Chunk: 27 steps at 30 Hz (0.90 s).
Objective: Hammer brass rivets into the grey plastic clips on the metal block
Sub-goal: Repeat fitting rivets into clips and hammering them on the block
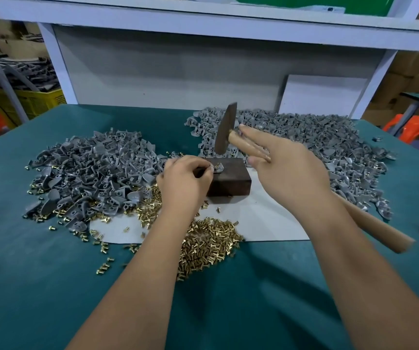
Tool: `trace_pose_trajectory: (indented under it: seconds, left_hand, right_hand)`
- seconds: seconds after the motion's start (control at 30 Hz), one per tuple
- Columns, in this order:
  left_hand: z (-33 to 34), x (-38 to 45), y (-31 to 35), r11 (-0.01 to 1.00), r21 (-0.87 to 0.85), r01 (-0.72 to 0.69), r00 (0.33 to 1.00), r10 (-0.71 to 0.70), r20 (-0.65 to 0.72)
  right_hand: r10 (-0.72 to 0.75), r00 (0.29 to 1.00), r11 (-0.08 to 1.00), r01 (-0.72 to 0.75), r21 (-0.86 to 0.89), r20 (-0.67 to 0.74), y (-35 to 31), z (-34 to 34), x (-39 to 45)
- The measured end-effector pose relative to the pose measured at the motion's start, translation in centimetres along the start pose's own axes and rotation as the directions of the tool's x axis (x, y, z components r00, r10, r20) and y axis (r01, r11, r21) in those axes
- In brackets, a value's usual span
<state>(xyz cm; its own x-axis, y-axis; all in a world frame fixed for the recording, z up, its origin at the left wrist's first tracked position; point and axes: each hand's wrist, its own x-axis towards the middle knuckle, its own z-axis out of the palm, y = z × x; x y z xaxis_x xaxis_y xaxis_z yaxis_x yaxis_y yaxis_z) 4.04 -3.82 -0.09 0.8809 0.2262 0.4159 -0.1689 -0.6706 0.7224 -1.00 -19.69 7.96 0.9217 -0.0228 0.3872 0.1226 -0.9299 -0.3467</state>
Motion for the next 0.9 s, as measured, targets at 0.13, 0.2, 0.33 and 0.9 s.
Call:
trace_pose_trajectory:
  seconds: [0.13, 0.2, 0.33, 0.9]
  left_hand:
    - [0.1, 0.1, 0.0, 0.999, 0.031, 0.01, 1.0, -0.01, 0.004]
    - [0.1, 0.2, 0.1, 0.998, 0.058, 0.017, 1.0, -0.018, 0.013]
    - [0.2, 0.1, 0.3, 0.998, 0.053, 0.037, 0.999, -0.038, 0.019]
    - [0.2, -0.1, 0.4, 0.999, 0.033, 0.032, 0.999, -0.031, -0.035]
  right_hand:
    - [0.006, 1.0, 1.0, -0.006, -0.021, 0.012, 0.1, 0.0, 0.3]
    - [0.005, 0.992, 0.995, 0.008, -0.1, 0.128, 0.1, -0.1, 0.4]
    - [-0.048, 0.999, 0.99, 0.048, -0.131, 0.008, -0.4, -0.9, 1.1]
    - [-0.143, 0.975, 0.982, 0.117, -0.151, -0.17, -0.4, 0.5, -0.4]
